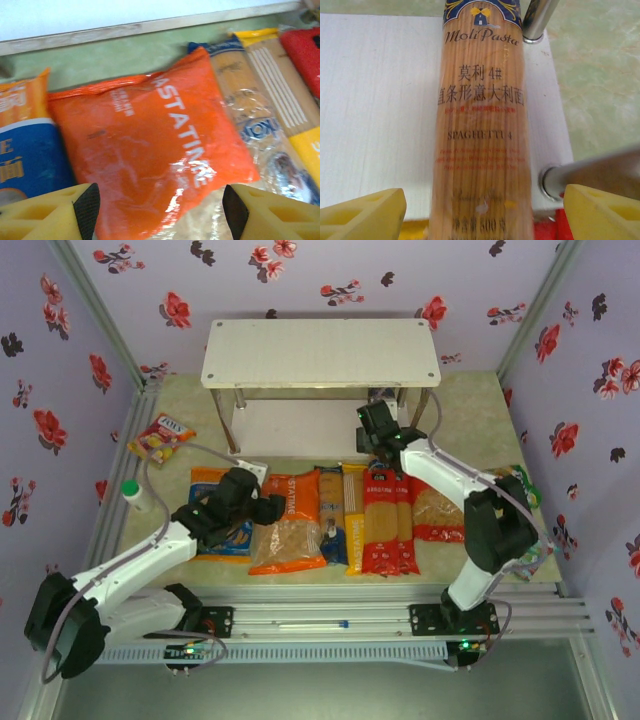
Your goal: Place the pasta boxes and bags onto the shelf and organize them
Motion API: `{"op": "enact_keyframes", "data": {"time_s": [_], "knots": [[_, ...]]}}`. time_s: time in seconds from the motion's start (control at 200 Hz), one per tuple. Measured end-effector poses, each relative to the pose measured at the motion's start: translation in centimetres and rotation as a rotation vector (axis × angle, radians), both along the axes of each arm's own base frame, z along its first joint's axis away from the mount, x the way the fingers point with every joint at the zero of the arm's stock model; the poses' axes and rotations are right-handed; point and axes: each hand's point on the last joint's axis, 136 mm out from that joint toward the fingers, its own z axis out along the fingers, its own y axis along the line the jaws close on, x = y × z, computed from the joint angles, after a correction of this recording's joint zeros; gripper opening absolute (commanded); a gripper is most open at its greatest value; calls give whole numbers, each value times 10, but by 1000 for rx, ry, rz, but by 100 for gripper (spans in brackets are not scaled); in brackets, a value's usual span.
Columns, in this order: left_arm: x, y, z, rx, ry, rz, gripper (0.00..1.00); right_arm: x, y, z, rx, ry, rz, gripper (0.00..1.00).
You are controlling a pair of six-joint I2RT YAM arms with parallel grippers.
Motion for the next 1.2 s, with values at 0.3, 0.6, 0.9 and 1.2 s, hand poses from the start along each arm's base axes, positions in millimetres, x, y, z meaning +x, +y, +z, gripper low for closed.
{"op": "enact_keyframes", "data": {"time_s": [0.3,0.6,0.9,1.2], "knots": [[-25,-82,-10,-3,73,-152,71,-74,-7,19,67,13,20,83],[-33,-140,-27,-24,169,-176,71,-110,-20,8,120,65,5,83],[-41,-147,-70,26,292,-107,73,-123,-24,3,147,72,16,84],[-40,-151,-90,77,334,-71,76,-129,-26,5,169,57,24,86]]}}
